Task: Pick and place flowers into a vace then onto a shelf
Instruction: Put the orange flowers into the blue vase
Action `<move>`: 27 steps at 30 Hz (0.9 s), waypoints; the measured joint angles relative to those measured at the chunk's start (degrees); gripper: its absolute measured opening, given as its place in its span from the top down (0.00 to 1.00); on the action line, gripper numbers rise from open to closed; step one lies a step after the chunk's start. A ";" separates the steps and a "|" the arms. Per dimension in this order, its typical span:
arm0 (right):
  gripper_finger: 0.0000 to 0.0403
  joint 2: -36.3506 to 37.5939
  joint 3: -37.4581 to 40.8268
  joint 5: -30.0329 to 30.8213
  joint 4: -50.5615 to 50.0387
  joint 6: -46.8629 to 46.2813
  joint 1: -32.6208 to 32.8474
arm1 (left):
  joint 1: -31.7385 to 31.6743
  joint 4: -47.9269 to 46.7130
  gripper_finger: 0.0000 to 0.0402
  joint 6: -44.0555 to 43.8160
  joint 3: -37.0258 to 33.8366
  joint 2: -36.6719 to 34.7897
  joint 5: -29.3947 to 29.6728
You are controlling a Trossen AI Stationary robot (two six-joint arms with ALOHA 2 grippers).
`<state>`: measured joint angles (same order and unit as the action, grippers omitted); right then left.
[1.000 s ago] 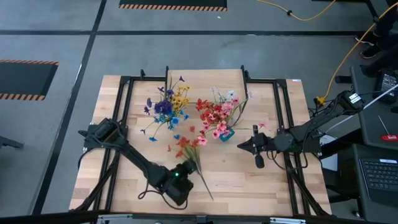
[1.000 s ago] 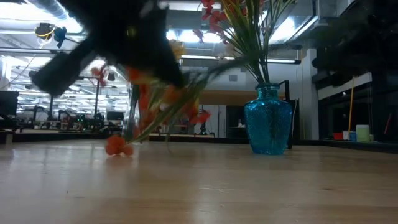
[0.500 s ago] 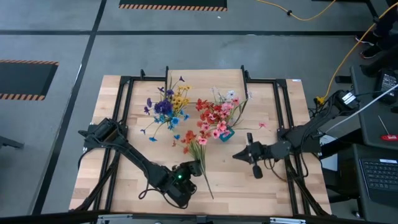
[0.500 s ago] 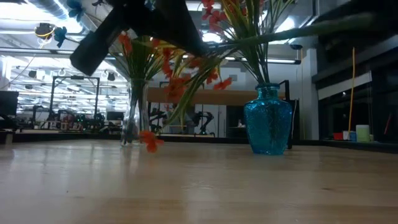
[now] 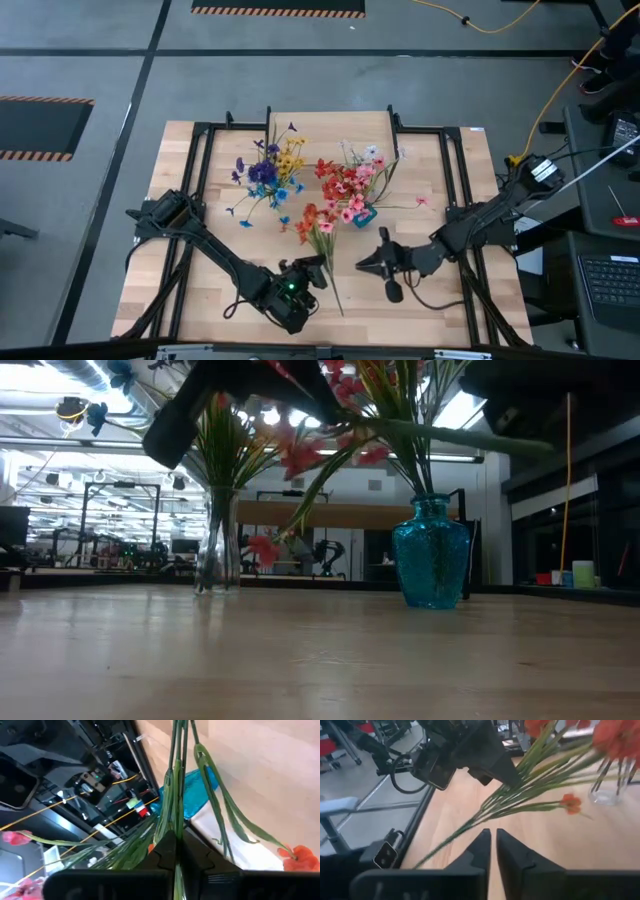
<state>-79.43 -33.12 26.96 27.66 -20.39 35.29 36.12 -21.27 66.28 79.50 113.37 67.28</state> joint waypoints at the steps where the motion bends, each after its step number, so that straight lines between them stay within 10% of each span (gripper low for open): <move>1: 0.89 -0.83 -0.54 -0.02 0.00 -0.94 0.00 | 0.00 0.62 0.99 0.77 0.00 -0.01 0.17; 13: 0.54 -8.39 -3.21 -0.25 0.91 -14.73 -5.09 | -1.22 1.39 0.99 6.70 0.00 -0.01 0.33; 27: 0.46 -14.79 -9.41 -7.63 1.29 -11.50 -9.06 | -3.43 1.39 0.99 7.08 0.00 -0.01 -0.01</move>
<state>-94.22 -42.53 19.33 28.94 -31.89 26.23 32.69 -19.88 73.36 79.50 113.36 67.27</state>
